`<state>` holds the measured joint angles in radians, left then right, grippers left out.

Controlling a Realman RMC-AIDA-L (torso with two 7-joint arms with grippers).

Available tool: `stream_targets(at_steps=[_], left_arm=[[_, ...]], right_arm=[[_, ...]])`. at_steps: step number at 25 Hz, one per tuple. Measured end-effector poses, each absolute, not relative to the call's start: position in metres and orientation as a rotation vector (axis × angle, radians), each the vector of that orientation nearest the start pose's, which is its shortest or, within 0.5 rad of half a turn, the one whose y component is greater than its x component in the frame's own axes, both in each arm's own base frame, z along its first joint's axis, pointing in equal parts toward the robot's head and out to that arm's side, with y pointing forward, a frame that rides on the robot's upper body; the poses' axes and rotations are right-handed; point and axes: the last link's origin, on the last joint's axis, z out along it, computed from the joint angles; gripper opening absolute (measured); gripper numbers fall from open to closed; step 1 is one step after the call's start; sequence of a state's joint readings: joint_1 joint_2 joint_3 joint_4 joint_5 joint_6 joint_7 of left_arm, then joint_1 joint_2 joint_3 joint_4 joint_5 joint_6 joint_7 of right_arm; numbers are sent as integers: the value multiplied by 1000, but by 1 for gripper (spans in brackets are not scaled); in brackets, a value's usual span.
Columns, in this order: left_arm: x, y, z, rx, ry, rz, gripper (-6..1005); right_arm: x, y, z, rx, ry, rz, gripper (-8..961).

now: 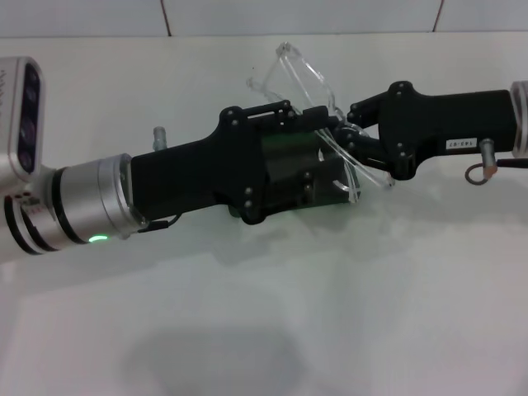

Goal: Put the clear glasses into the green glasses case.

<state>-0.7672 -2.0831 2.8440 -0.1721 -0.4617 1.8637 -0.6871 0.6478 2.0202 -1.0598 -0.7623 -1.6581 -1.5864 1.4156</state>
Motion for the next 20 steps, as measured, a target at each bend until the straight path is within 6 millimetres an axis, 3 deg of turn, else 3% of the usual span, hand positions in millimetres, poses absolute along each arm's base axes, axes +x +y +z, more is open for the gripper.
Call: stream_targets(at_steps=[7,14,20], left_arm=[[-197,304,-38,-2636,-6,-1355,565],[-207,299,-31,-2578,-36,-1372,565],[-217,297,-24,-2511,-78,-1373,564]], right_arm=[[165,359,7,-2912,175,856,116],[180,365,22,-2766,186,899,116],[182,365,22,-2779,172,859,116]])
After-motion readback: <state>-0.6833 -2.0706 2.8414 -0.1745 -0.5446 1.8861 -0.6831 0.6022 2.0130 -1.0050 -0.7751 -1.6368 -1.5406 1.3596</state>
